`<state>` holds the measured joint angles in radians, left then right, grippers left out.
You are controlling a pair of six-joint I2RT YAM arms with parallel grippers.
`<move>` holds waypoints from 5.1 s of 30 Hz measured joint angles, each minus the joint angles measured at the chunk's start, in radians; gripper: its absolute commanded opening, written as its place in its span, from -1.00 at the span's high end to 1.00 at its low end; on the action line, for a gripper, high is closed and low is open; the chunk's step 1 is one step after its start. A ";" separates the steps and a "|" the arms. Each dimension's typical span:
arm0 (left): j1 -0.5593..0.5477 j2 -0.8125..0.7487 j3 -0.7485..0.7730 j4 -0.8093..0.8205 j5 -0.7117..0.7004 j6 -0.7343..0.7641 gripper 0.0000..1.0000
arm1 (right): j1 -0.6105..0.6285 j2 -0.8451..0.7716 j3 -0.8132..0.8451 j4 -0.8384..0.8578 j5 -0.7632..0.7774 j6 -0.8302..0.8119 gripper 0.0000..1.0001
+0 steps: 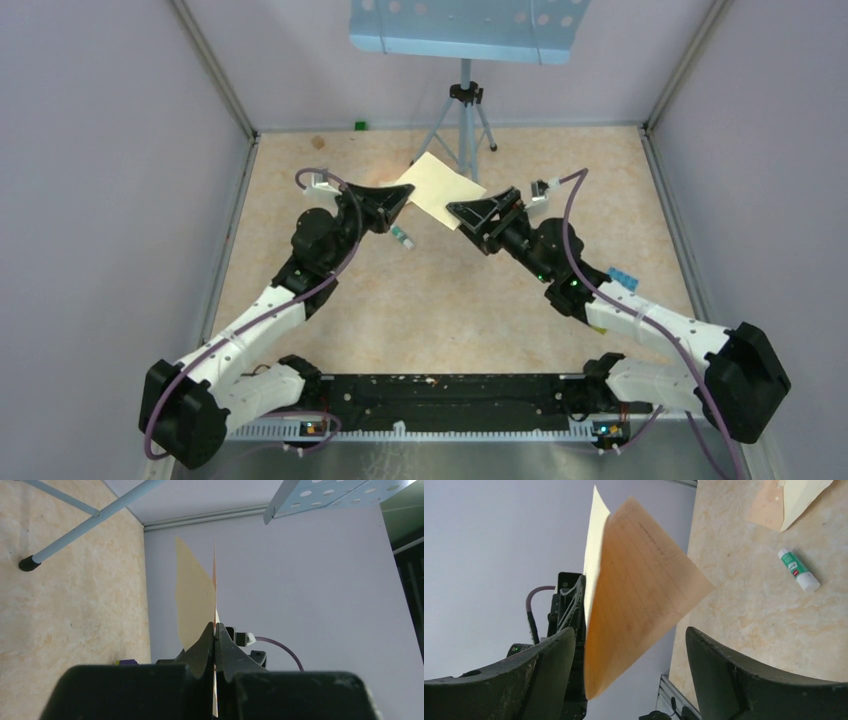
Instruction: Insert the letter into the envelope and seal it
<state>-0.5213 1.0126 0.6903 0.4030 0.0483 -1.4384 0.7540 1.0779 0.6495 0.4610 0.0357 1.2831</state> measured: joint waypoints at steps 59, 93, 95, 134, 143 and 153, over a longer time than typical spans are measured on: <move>0.163 0.050 0.258 -0.362 0.489 0.628 -0.53 | -0.144 -0.106 0.303 -0.389 -0.507 -0.551 1.00; 0.037 0.111 0.225 0.049 0.696 0.432 0.19 | -0.145 0.044 0.291 -0.177 -0.697 -0.423 1.00; 0.037 0.111 0.214 0.074 0.701 0.413 0.27 | -0.148 0.044 0.285 -0.168 -0.703 -0.417 1.00; 0.046 0.122 0.241 0.043 0.720 0.402 1.00 | -0.224 -0.037 0.187 -0.174 -0.811 -0.388 -0.40; 0.029 0.131 0.241 0.047 0.729 0.434 1.00 | -0.206 0.043 0.187 -0.051 -0.815 -0.316 0.09; 0.026 0.155 0.241 0.037 0.708 0.477 0.64 | -0.204 0.044 0.189 -0.031 -0.792 -0.311 1.00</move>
<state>-0.4950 1.1679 0.9318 0.4400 0.7559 -0.9615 0.5495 1.1221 0.8383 0.4297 -0.7567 0.9722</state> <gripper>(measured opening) 0.098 0.012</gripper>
